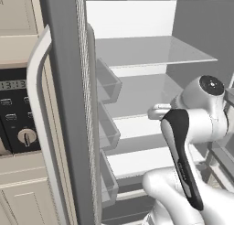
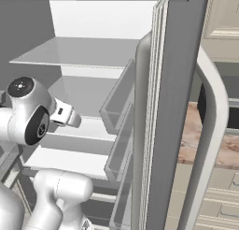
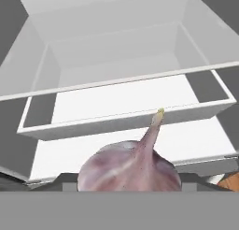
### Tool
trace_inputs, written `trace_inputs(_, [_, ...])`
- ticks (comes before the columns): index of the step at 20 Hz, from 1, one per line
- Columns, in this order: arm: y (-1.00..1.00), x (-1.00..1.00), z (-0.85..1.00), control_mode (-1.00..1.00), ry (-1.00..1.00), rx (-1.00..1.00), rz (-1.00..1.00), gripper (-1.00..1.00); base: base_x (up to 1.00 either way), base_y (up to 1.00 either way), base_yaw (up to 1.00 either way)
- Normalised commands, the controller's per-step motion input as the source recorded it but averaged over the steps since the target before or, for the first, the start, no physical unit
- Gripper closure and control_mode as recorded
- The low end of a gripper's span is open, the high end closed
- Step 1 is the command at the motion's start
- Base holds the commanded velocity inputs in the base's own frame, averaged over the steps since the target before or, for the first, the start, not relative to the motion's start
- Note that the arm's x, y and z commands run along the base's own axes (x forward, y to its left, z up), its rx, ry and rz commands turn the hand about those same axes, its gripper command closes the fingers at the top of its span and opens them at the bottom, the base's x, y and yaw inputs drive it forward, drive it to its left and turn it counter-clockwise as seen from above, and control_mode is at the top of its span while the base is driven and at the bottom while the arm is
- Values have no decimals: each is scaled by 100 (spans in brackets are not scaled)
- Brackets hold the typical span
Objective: Grab the garlic and lemon from the fridge, place them in the blender, close the lid, and turn on the blender to create a marinade.
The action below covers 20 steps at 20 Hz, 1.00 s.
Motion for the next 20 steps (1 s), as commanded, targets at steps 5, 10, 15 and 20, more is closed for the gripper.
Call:
trace_inputs(5, [0,0,0,100,0,0,0,100,-100,0,-33])
trace_inputs(10, [0,0,0,100,0,0,0,100,-97,10,-57])
trace_inputs(15, [0,0,0,100,0,0,0,100,-87,1,-66])
trace_inputs(20, [0,0,0,100,0,0,0,100,-64,0,-71])
